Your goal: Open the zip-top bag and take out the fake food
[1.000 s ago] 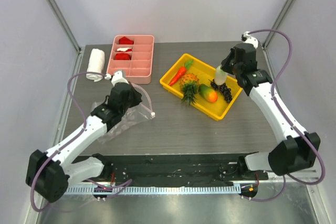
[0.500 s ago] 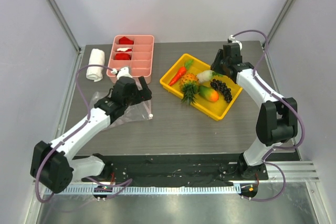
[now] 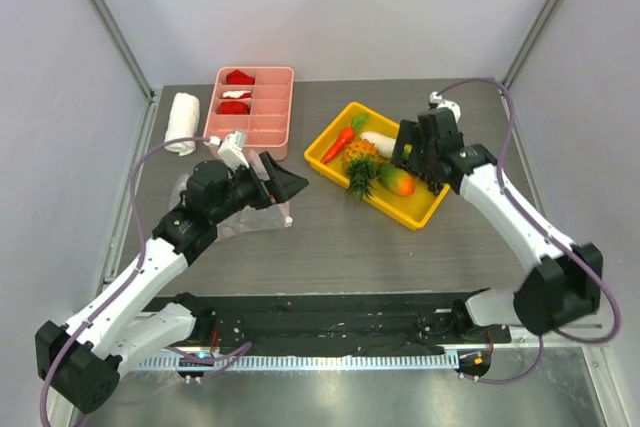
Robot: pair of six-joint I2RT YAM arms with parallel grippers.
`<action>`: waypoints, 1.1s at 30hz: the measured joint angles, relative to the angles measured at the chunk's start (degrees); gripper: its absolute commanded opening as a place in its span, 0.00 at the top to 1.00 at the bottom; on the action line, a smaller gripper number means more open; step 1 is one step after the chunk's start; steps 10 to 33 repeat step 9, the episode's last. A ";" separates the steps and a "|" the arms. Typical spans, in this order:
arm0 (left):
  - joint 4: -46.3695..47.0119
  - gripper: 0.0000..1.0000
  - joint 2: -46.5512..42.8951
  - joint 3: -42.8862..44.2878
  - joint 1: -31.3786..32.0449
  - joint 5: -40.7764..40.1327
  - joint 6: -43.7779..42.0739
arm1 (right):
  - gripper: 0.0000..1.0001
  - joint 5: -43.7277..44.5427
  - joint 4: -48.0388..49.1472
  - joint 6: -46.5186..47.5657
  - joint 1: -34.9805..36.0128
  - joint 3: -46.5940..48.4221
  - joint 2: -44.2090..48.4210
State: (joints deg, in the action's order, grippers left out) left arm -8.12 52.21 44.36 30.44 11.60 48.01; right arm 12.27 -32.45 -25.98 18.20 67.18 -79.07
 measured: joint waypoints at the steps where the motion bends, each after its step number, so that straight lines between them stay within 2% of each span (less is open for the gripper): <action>1: 1.07 0.00 0.09 -0.85 0.39 1.05 1.09 | 0.00 1.70 -0.98 0.11 2.69 -1.03 3.02; 6: 4.37 0.00 0.52 -3.15 5.31 2.89 4.11 | 0.00 4.11 -4.37 -2.97 17.62 -5.60 15.98; 9: 6.16 0.00 0.00 -3.37 8.79 2.91 4.57 | 0.00 2.82 -5.18 -4.83 21.68 -9.55 22.62; 33: 6.16 0.00 0.00 -3.37 8.79 2.91 4.57 | 0.00 2.82 -5.18 -4.83 21.68 -9.55 22.62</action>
